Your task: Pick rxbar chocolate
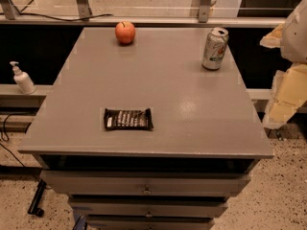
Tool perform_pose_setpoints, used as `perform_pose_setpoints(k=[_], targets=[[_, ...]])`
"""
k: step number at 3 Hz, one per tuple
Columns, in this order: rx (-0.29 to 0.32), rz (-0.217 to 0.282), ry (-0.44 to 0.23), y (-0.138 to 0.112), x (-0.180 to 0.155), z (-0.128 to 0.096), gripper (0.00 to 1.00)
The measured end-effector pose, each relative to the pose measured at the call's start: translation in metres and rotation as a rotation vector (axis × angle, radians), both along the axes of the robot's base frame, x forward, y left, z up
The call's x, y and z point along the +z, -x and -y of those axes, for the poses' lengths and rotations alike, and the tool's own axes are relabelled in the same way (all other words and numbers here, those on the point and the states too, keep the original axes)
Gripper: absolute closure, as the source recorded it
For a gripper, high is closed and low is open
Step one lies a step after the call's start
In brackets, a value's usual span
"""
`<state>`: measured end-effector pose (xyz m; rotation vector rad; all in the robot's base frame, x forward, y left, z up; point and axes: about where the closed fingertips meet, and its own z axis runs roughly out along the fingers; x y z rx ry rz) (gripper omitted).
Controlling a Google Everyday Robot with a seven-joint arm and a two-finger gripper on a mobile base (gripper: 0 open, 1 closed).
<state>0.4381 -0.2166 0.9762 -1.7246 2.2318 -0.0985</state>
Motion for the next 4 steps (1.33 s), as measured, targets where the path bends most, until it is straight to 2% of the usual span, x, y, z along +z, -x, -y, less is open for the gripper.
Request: perform_pose_setpoints(k=[2, 3, 4], targets=[[-0.006, 0.0, -0.023, 0.0, -0.004, -0.008, 0.0], [0.003, -0.004, -0.094, 0.002, -0.019, -0.035, 0.0], [0.024, -0.011, -0.194, -0.004, -0.04, -0.078, 0.0]])
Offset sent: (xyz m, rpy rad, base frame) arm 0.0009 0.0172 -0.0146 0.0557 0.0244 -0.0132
